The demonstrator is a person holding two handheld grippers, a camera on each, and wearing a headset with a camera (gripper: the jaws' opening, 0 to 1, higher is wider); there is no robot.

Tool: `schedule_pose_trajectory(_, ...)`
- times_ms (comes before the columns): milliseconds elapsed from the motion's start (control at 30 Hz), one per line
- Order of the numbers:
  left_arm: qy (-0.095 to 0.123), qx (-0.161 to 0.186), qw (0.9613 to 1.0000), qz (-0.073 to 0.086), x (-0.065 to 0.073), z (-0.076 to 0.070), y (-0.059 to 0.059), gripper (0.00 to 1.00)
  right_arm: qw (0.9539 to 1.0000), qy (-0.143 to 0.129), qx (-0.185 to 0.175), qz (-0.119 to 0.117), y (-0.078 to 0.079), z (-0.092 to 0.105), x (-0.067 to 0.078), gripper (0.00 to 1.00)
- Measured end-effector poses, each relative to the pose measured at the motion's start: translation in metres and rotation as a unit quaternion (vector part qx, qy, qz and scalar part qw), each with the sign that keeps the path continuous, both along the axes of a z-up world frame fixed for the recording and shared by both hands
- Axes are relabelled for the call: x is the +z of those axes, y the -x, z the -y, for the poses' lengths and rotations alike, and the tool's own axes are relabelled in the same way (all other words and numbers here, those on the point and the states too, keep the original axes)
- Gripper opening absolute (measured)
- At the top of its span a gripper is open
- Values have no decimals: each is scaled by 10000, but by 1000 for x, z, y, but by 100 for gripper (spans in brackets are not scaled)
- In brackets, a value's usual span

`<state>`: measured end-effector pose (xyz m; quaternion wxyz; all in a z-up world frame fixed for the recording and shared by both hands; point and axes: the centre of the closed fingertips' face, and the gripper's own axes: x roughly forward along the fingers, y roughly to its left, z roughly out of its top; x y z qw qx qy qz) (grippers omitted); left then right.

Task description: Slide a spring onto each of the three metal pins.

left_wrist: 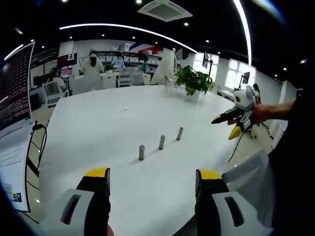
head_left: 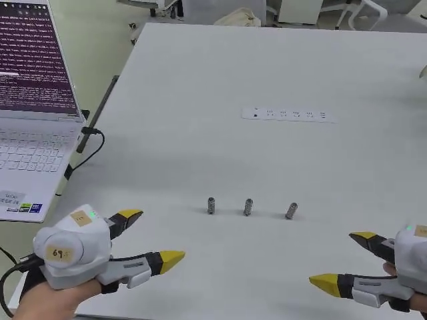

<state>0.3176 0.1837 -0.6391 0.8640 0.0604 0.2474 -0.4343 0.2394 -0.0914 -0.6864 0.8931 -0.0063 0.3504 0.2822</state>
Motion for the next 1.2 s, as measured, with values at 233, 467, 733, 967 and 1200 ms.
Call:
schedule_pose_trajectory(233,-32,37,10000,-6,-1,-3,0,67,10000,42,7,-8,0,3,0,83)
schedule_pose_trajectory(467,-22,64,10000,-14,-2,-3,0,67,10000,85,30,8,0,5,1,85)
schedule_pose_trajectory(733,3,42,10000,17,0,0,-2,68,10000,65,11,53,1,4,2,86)
schedule_pose_trajectory(967,12,37,10000,20,0,-1,-1,68,10000,47,21,56,3,1,2,86)
schedule_pose_trajectory(1200,24,51,10000,18,1,-2,-1,68,10000,17,19,70,3,-1,3,85)
